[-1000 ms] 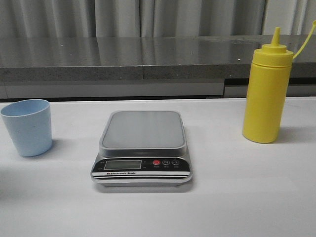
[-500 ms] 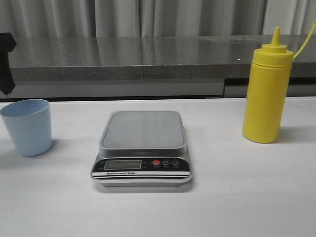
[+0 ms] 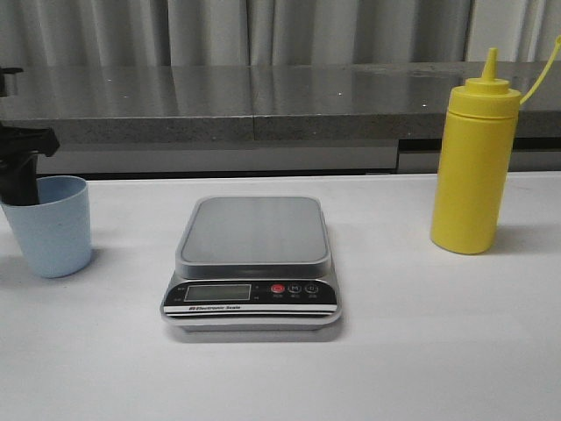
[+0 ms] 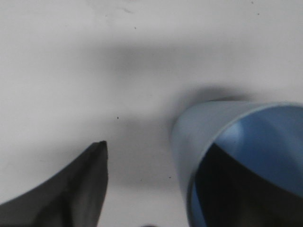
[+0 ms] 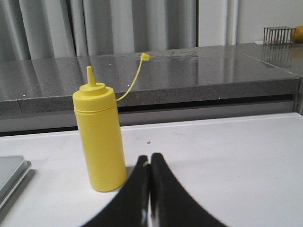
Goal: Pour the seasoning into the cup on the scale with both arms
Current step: 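Lower the left gripper into the light blue cup and grasp its rim, then lift the blue cup with the left gripper and lower it onto the scale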
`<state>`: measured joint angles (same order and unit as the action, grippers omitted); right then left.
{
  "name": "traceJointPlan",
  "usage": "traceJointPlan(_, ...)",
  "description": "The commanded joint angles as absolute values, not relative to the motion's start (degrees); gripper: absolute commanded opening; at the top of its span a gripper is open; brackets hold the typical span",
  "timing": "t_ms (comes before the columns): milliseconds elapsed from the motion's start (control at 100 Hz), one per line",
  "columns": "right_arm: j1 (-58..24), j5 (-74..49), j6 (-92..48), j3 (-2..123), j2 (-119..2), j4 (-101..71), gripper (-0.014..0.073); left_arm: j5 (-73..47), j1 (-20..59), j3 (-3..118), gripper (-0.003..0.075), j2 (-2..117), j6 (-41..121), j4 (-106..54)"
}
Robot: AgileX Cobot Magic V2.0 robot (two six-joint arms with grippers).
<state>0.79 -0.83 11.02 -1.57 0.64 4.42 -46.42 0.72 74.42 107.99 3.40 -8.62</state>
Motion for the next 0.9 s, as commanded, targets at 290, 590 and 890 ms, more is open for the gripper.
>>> traceJointPlan(290, 0.67, 3.32, 10.93, -0.55, 1.86, 5.2, -0.0068, -45.48, 0.87, 77.33, -0.002, 105.52, 3.51, -10.27)
traceJointPlan(590, 0.67, 3.32, 10.93, -0.55, 1.86, 5.2, -0.0068, -46.52, 3.08, 83.43, -0.002, 103.98, 4.54, -10.63)
traceJointPlan(890, 0.67, 3.32, 10.93, -0.55, 1.86, 5.2, -0.0068, -49.86, 14.1, 96.19, -0.002, 103.23, 7.37, -10.63)
